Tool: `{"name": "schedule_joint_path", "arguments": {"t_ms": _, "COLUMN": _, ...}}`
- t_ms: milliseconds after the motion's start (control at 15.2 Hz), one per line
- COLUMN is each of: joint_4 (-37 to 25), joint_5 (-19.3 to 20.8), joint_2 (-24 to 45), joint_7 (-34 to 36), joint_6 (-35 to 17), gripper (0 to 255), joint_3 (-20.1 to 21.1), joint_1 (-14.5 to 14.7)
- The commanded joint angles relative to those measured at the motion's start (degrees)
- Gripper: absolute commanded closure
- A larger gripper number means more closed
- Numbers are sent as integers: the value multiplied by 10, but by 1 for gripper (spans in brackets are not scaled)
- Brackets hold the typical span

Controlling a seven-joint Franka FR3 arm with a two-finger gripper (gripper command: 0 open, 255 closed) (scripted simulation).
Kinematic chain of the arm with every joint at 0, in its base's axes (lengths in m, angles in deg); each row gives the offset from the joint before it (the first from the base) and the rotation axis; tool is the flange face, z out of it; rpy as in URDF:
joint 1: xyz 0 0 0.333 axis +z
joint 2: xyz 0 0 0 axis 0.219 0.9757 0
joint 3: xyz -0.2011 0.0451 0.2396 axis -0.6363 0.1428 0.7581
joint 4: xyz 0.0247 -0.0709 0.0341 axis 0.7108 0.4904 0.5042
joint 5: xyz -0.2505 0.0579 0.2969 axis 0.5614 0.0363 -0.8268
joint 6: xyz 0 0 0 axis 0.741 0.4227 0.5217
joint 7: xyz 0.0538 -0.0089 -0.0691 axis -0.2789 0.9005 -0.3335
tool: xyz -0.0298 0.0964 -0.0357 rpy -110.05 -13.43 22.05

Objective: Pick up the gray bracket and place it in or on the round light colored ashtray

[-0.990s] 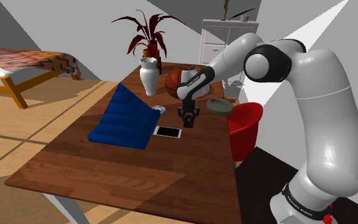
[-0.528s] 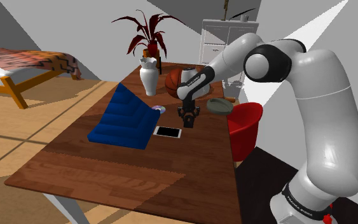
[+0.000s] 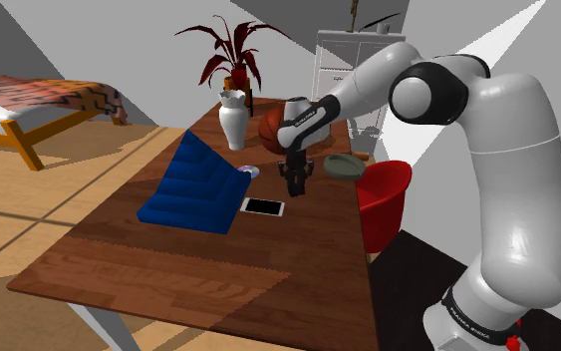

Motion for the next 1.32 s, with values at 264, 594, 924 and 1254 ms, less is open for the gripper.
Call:
{"name": "schedule_joint_path", "arguments": {"t_ms": 264, "joint_4": -6, "joint_5": 1, "joint_2": -29, "joint_7": 0, "joint_6": 35, "gripper": 255, "joint_3": -1, "joint_1": 1}}
{"name": "schedule_joint_path", "arguments": {"t_ms": 594, "joint_4": -13, "joint_5": 3, "joint_2": -51, "joint_7": -1, "joint_6": 64, "gripper": 255, "joint_3": -2, "joint_1": 1}}
{"name": "schedule_joint_path", "arguments": {"t_ms": 924, "joint_4": -19, "joint_5": -1, "joint_2": -55, "joint_7": -37, "joint_6": 73, "gripper": 255, "joint_3": -11, "joint_1": -25}}
{"name": "schedule_joint_path", "arguments": {"t_ms": 1254, "joint_4": -38, "joint_5": -7, "joint_2": -40, "joint_7": -97, "joint_6": 75, "gripper": 255, "joint_3": -24, "joint_1": -71}}
